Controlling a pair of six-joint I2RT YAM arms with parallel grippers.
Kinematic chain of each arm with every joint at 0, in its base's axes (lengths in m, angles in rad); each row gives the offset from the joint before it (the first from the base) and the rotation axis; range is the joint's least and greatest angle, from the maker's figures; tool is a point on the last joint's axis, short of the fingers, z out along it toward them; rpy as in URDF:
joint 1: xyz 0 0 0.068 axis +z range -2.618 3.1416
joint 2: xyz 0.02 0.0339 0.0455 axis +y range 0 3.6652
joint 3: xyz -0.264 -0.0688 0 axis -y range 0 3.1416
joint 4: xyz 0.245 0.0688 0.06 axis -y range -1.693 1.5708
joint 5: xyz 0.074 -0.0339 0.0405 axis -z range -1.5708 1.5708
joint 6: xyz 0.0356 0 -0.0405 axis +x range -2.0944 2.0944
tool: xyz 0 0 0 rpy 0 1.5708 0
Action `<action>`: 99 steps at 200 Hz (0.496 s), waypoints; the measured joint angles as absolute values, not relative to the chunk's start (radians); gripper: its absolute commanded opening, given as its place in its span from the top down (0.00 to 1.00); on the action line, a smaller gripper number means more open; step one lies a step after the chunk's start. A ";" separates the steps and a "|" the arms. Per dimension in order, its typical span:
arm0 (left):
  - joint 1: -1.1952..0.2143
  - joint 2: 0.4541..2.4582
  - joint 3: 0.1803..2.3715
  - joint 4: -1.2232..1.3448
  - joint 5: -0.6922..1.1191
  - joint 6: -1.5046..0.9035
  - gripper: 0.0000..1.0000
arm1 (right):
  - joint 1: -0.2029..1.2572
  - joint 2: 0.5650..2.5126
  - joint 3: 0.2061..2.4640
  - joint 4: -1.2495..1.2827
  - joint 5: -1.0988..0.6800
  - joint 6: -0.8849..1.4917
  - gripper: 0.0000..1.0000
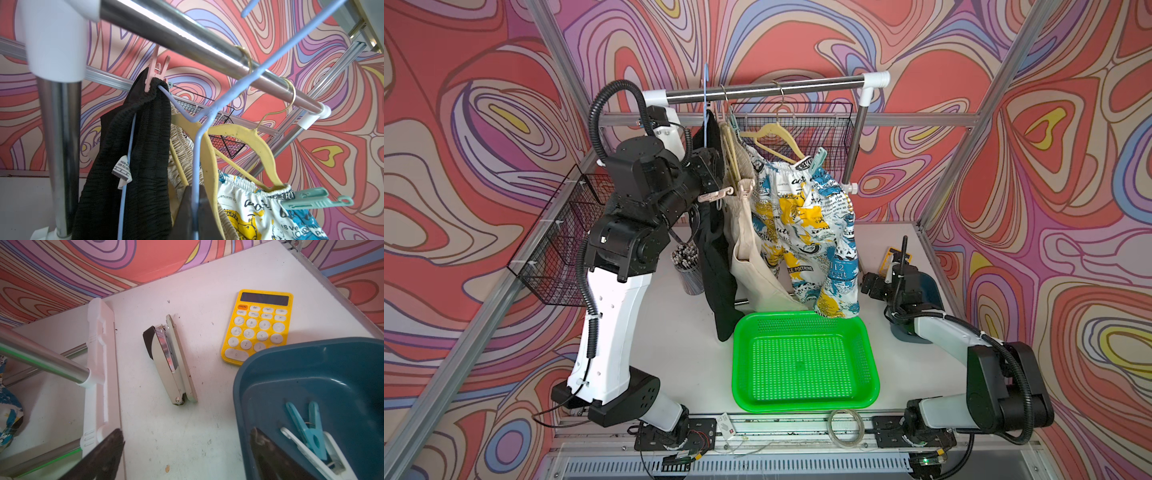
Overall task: Remove the clothespins securing shorts to the hanger
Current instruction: Pick up the hanger from the clothesline.
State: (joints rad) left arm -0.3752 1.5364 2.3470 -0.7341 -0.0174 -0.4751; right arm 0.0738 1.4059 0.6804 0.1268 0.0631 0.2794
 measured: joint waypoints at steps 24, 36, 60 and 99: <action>-0.375 1.533 2.378 -0.736 -0.014 -0.476 1.00 | 0.074 1.406 0.680 0.127 0.063 0.279 0.02; -0.375 1.530 2.388 -0.736 -0.011 -0.476 1.00 | 0.074 1.406 0.680 0.127 0.064 0.279 0.02; -0.375 1.518 2.391 -0.737 -0.008 -0.481 1.00 | 0.074 1.406 0.680 0.127 0.063 0.279 0.02; -0.375 1.487 2.391 -0.760 0.008 -0.511 1.00 | 0.074 1.406 0.680 0.127 0.063 0.279 0.02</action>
State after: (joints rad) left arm -0.3752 1.4868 2.3909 -0.7597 0.0082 -0.5106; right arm 0.0738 1.4059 0.6804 0.1268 0.0631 0.2794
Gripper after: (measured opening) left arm 0.062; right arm 0.980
